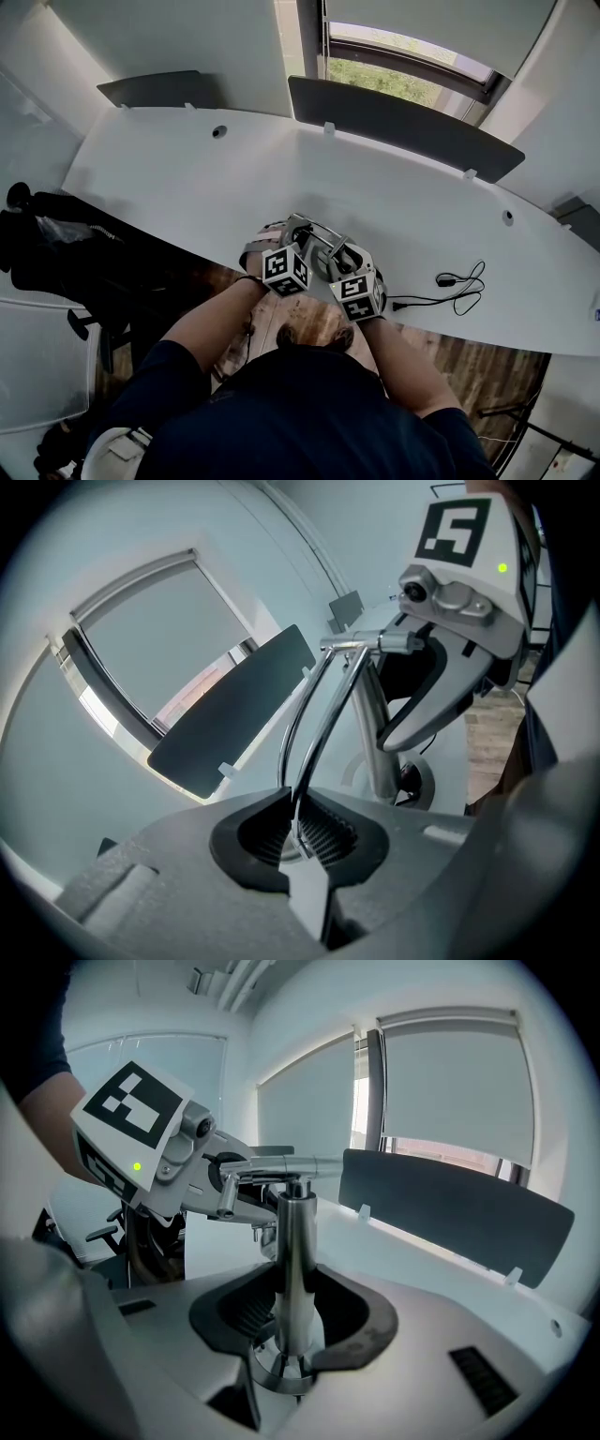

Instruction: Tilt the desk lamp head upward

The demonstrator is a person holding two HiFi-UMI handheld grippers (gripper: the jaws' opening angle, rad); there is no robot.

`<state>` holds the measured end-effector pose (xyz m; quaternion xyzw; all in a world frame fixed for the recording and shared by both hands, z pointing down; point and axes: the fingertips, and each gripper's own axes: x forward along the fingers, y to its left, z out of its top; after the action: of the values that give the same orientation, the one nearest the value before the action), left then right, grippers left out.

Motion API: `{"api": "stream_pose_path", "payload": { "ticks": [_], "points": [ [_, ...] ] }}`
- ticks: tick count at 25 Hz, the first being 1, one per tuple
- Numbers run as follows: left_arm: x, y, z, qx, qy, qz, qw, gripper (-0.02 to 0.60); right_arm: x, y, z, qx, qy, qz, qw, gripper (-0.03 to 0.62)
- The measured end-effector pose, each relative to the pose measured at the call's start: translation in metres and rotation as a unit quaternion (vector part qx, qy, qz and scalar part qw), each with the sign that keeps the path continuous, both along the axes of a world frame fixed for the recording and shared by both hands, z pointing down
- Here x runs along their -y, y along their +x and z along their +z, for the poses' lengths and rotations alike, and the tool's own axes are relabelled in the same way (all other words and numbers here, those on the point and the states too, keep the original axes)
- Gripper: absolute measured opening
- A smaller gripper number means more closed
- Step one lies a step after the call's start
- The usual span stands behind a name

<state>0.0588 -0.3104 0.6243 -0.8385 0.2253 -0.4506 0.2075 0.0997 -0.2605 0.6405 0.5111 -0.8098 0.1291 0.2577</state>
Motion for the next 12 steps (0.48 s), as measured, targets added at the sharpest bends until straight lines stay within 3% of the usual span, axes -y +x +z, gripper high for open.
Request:
{"api": "stream_pose_path", "payload": {
  "ticks": [6,12],
  "points": [
    [-0.001,-0.006,-0.001,0.011,0.004,-0.001,0.9999,0.035,0.0,-0.003,0.002,-0.002,-0.01,-0.006,1.0,0.137],
    [0.004,-0.015,-0.025,0.038,0.049,0.007,0.9981,0.037,0.001,-0.002,0.003,-0.001,-0.016,-0.003,1.0,0.137]
  ]
}}
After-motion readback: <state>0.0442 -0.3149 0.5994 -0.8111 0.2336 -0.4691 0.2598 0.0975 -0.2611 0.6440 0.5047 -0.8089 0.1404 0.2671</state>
